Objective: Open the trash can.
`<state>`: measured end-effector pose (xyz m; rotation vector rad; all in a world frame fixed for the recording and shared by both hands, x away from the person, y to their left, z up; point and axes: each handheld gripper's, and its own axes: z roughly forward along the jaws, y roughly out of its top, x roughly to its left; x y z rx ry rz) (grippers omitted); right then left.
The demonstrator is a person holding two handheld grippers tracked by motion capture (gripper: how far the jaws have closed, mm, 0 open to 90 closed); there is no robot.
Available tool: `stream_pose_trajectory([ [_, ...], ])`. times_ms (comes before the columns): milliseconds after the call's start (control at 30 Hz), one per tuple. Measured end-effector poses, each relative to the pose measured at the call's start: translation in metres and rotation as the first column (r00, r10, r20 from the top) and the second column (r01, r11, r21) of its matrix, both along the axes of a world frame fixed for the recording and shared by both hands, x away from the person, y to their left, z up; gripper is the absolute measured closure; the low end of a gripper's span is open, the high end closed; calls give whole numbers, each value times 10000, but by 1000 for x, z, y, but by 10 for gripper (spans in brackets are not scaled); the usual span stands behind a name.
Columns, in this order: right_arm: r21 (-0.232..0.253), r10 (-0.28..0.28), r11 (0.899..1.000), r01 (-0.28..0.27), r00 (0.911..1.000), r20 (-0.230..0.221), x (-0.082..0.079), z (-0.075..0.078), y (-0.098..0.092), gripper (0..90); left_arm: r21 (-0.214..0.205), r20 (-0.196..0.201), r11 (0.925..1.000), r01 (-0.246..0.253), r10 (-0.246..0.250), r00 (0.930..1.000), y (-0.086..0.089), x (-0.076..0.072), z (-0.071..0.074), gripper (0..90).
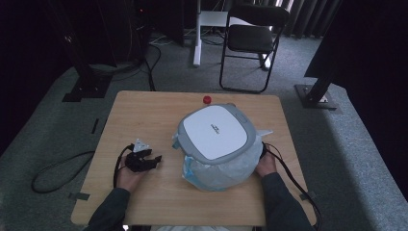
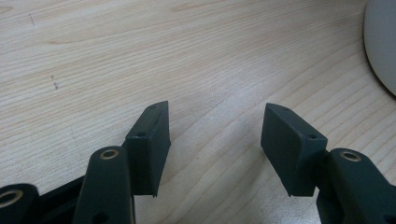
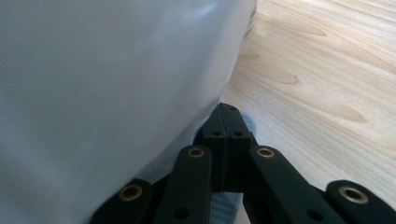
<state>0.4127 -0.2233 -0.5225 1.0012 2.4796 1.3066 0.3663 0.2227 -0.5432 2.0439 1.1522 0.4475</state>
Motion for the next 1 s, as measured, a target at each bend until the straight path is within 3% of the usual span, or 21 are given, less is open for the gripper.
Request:
stream_pose_trajectory([
  [300,268,153,9995,-148,9997,-167,14,-2,5,900,-29,-9,10000,-11,11,10000,0,0,0,429],
  [1000,26,111,9999,-110,9996,-278,15,-6,8,900,39,14,10000,2,-2,10000,-1,0,0,429],
])
